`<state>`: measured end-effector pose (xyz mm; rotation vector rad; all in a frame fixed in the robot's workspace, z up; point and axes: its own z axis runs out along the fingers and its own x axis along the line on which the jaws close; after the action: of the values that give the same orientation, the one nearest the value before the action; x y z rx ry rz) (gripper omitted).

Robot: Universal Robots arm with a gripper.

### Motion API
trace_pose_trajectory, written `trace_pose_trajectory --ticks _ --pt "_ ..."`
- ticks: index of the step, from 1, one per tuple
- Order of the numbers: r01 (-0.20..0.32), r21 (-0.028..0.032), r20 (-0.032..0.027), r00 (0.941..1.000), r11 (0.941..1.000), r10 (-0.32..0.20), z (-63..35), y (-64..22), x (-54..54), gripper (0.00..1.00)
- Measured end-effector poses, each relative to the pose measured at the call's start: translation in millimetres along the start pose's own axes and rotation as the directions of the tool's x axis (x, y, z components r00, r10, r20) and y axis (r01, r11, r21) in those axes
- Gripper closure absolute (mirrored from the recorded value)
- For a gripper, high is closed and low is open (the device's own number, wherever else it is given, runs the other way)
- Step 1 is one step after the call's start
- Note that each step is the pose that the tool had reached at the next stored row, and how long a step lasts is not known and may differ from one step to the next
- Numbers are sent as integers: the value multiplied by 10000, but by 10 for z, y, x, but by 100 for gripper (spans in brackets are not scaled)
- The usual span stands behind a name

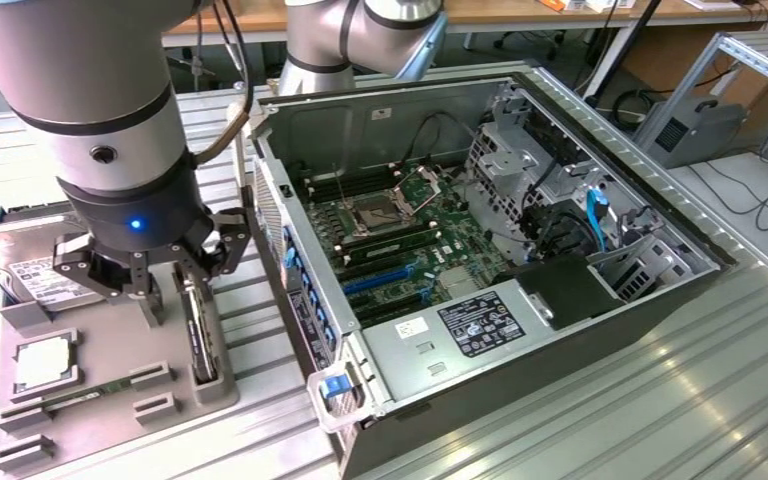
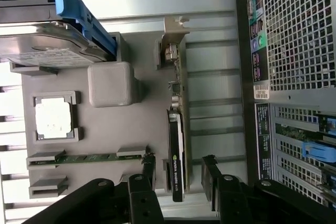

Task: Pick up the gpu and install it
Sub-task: 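Pick up the gpu and move the gpu toward the slot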

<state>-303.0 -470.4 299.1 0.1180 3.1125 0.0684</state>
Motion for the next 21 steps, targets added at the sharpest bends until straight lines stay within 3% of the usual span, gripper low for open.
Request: trace_pose_trajectory --ticks 11,21 --pt "-1 -1 1 10000 10000 1 154 -6 3 52" --pt "0 -1 0 10000 10000 0 158 -4 -33 52"
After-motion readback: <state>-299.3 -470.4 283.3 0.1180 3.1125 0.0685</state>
